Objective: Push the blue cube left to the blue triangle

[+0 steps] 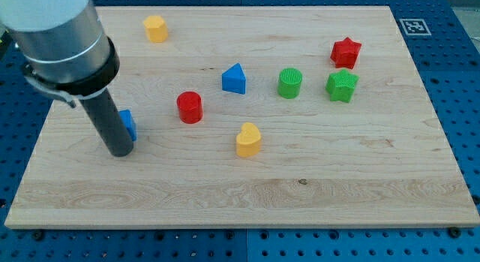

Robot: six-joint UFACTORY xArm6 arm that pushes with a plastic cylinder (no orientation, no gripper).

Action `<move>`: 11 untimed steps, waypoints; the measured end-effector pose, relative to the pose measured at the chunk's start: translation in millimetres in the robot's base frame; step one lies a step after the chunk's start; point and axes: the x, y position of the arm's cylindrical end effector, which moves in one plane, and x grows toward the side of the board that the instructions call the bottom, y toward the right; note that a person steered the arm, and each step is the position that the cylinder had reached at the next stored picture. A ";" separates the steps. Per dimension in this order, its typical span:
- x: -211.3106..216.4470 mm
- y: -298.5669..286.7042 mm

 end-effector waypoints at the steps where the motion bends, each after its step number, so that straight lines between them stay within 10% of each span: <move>1: -22.2 0.0; 7: -93.6 -81.2; 11: -114.9 -22.3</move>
